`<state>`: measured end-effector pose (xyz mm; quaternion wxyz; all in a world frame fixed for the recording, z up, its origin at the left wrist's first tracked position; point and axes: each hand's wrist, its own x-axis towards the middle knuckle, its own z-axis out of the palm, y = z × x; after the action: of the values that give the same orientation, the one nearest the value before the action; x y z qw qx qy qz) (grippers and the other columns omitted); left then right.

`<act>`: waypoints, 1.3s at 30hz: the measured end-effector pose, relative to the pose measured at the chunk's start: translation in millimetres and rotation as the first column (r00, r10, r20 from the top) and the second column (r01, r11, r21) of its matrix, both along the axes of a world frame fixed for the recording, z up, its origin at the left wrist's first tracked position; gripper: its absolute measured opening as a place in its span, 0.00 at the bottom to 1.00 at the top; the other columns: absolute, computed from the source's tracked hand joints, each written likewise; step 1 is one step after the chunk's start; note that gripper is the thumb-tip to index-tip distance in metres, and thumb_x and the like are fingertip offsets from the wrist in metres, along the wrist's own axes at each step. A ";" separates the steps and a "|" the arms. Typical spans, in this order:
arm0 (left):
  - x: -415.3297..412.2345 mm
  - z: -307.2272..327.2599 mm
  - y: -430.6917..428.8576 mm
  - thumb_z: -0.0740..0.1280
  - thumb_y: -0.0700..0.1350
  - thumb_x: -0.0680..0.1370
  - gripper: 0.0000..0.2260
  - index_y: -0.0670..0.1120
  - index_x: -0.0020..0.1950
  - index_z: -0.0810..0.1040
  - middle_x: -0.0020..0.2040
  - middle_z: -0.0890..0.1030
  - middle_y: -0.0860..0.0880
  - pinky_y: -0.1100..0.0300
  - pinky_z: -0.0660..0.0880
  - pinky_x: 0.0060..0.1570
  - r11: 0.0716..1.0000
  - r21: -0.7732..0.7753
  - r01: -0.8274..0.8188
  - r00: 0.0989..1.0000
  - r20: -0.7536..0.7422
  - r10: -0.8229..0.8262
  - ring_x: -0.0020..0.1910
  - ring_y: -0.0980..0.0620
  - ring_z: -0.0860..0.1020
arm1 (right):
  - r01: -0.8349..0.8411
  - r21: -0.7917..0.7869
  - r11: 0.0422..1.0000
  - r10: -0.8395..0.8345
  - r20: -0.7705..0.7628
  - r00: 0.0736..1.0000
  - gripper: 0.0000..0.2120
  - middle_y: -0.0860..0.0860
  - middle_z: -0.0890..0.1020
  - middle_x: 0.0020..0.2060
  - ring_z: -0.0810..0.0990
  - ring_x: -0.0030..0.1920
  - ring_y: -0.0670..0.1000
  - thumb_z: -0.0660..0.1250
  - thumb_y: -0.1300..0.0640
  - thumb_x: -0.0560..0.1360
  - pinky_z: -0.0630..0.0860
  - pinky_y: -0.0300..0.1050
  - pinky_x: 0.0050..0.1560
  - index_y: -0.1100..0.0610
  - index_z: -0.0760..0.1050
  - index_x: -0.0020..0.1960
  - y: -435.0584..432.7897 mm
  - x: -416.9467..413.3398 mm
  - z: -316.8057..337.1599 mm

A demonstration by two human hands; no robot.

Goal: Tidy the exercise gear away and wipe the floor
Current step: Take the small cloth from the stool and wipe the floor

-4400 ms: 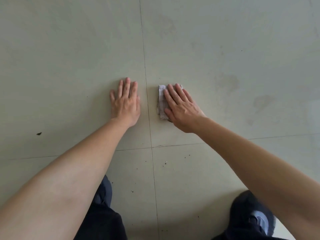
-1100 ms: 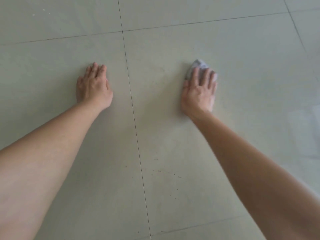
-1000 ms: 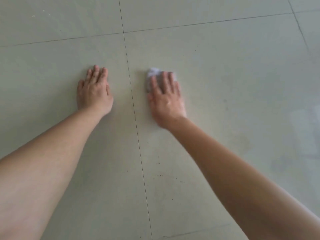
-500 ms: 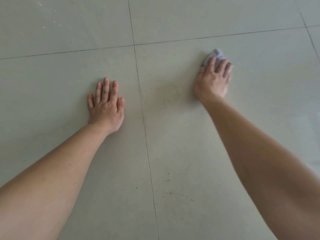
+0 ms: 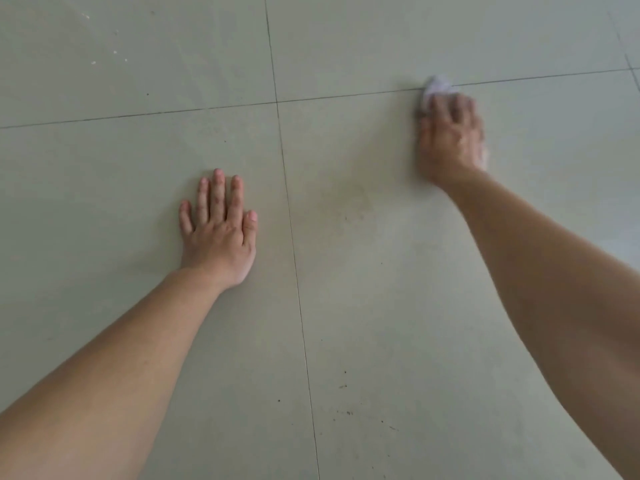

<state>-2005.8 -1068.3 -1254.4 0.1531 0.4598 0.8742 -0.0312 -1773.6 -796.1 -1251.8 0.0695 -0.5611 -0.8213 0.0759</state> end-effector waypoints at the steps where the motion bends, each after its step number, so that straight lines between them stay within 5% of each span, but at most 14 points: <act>1: 0.1 -0.2 -0.3 0.42 0.55 0.83 0.26 0.52 0.79 0.38 0.80 0.36 0.50 0.47 0.36 0.75 1.000 0.003 0.000 1.000 -0.002 0.000 0.78 0.50 0.37 | 0.214 -0.075 0.974 -0.216 -0.010 0.976 0.26 0.59 0.59 0.77 0.55 0.77 0.61 0.46 0.46 0.82 0.54 0.54 0.76 0.52 0.56 0.79 5.7 -4.1 1.5; 2: 0.4 -0.3 -0.8 0.42 0.55 0.83 0.26 0.52 0.80 0.38 0.80 0.37 0.50 0.47 0.37 0.75 1.000 0.012 -0.001 1.000 -0.004 0.001 0.78 0.50 0.37 | 0.359 -0.118 0.926 -0.362 0.000 0.932 0.26 0.60 0.55 0.78 0.49 0.78 0.61 0.47 0.47 0.83 0.49 0.54 0.77 0.53 0.54 0.79 5.9 -18.1 3.0; 4: -0.5 -0.1 -1.4 0.43 0.55 0.83 0.26 0.51 0.80 0.39 0.80 0.38 0.50 0.47 0.38 0.75 1.000 0.027 0.000 1.000 -0.007 0.001 0.79 0.50 0.38 | 0.401 -0.154 0.903 -0.400 0.038 0.916 0.26 0.60 0.49 0.79 0.44 0.79 0.62 0.47 0.50 0.83 0.44 0.55 0.77 0.54 0.50 0.80 -7.6 -63.8 7.0; 7: -1.2 0.2 -1.5 0.42 0.55 0.83 0.26 0.51 0.80 0.39 0.80 0.38 0.49 0.46 0.38 0.75 1.000 0.009 0.013 1.000 0.003 -0.013 0.79 0.49 0.38 | -0.052 -0.197 0.979 0.041 -0.058 0.997 0.26 0.59 0.51 0.79 0.45 0.79 0.62 0.48 0.52 0.83 0.46 0.57 0.78 0.53 0.52 0.80 -49.5 -141.7 9.2; 10: -1.7 -0.3 -2.7 0.43 0.55 0.83 0.26 0.50 0.80 0.41 0.80 0.39 0.49 0.46 0.39 0.75 1.000 0.007 0.014 1.000 -0.020 -0.014 0.79 0.49 0.39 | -0.631 -0.186 0.753 0.634 -0.054 0.772 0.24 0.57 0.56 0.79 0.50 0.79 0.59 0.49 0.50 0.84 0.50 0.54 0.77 0.51 0.54 0.80 -107.1 -179.8 17.1; 12: -2.0 -0.7 -2.4 0.42 0.56 0.83 0.27 0.50 0.80 0.41 0.80 0.39 0.49 0.46 0.39 0.75 1.000 0.000 0.019 0.999 -0.034 -0.019 0.79 0.49 0.39 | -0.717 -0.214 0.663 0.730 -0.029 0.683 0.24 0.52 0.53 0.80 0.48 0.80 0.54 0.47 0.47 0.85 0.46 0.50 0.78 0.49 0.53 0.80 -107.8 -164.3 16.7; 15: -2.7 -0.8 -3.4 0.43 0.56 0.83 0.26 0.51 0.80 0.41 0.80 0.39 0.49 0.47 0.39 0.75 1.000 0.008 0.016 0.999 -0.029 -0.016 0.79 0.49 0.39 | -0.562 -0.168 0.810 0.560 -0.061 0.826 0.24 0.51 0.56 0.79 0.50 0.79 0.52 0.49 0.47 0.85 0.48 0.50 0.77 0.49 0.55 0.80 -55.9 -104.7 15.9; 18: -1.8 -1.2 -3.1 0.43 0.56 0.83 0.27 0.51 0.80 0.41 0.80 0.39 0.49 0.47 0.38 0.75 1.000 -0.002 0.021 0.999 -0.037 -0.021 0.79 0.49 0.39 | -0.194 -0.084 0.977 0.194 -0.005 0.981 0.24 0.56 0.65 0.75 0.61 0.75 0.57 0.51 0.48 0.83 0.62 0.53 0.73 0.49 0.58 0.79 13.2 -12.7 15.3; 21: -2.8 -0.1 -1.6 0.43 0.56 0.83 0.27 0.51 0.80 0.41 0.80 0.39 0.49 0.47 0.38 0.75 1.000 -0.015 0.018 0.999 -0.030 -0.018 0.79 0.48 0.39 | 0.264 -0.180 0.948 -0.259 0.051 0.965 0.25 0.57 0.59 0.77 0.54 0.78 0.57 0.48 0.47 0.83 0.57 0.55 0.75 0.49 0.55 0.79 38.0 69.6 20.9; 23: -3.7 0.2 -1.4 0.42 0.56 0.83 0.27 0.51 0.80 0.40 0.80 0.38 0.49 0.46 0.38 0.74 0.999 -0.034 0.020 0.999 -0.027 -0.021 0.79 0.49 0.38 | 0.382 -0.232 0.895 -0.373 0.083 0.924 0.26 0.56 0.52 0.79 0.46 0.79 0.57 0.47 0.47 0.83 0.52 0.55 0.77 0.50 0.52 0.80 22.9 87.0 20.3; 29: -3.2 2.9 1.5 0.44 0.56 0.83 0.27 0.51 0.80 0.42 0.80 0.39 0.50 0.45 0.40 0.74 0.999 -0.048 0.002 1.000 0.000 -0.002 0.79 0.48 0.39 | -0.036 -0.245 0.969 0.026 -0.045 0.999 0.25 0.56 0.49 0.80 0.43 0.80 0.57 0.49 0.47 0.84 0.44 0.52 0.78 0.48 0.54 0.80 -119.9 40.9 14.4; 34: 6.2 9.5 5.1 0.49 0.52 0.84 0.26 0.46 0.80 0.49 0.81 0.44 0.45 0.42 0.43 0.75 0.999 0.036 -0.031 1.000 -0.004 0.031 0.79 0.43 0.44 | -0.507 -0.206 0.837 0.511 -0.037 0.859 0.24 0.55 0.54 0.80 0.47 0.80 0.56 0.52 0.50 0.84 0.45 0.53 0.78 0.49 0.57 0.79 -220.4 70.4 14.1; 36: 25.9 14.1 7.6 0.52 0.48 0.84 0.24 0.42 0.79 0.54 0.80 0.47 0.41 0.40 0.45 0.75 0.994 0.095 -0.046 0.998 -0.026 0.049 0.78 0.38 0.47 | -0.480 -0.191 0.856 0.483 -0.034 0.875 0.23 0.54 0.56 0.79 0.49 0.80 0.55 0.52 0.48 0.84 0.46 0.54 0.78 0.48 0.58 0.79 -218.1 112.2 12.7; 39: 76.0 22.7 4.9 0.54 0.46 0.83 0.23 0.43 0.78 0.58 0.80 0.50 0.41 0.40 0.46 0.74 0.985 0.153 0.080 0.997 -0.021 -0.077 0.78 0.38 0.50 | -0.151 -0.184 0.971 0.156 0.013 0.988 0.24 0.51 0.54 0.80 0.48 0.80 0.53 0.50 0.46 0.84 0.47 0.54 0.78 0.45 0.56 0.79 -201.8 189.4 12.8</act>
<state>-1929.8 -1063.5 -1231.7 0.1092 0.5041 0.8563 0.0266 -1584.3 -997.9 -1239.0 0.0003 -0.5010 -0.8527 0.1482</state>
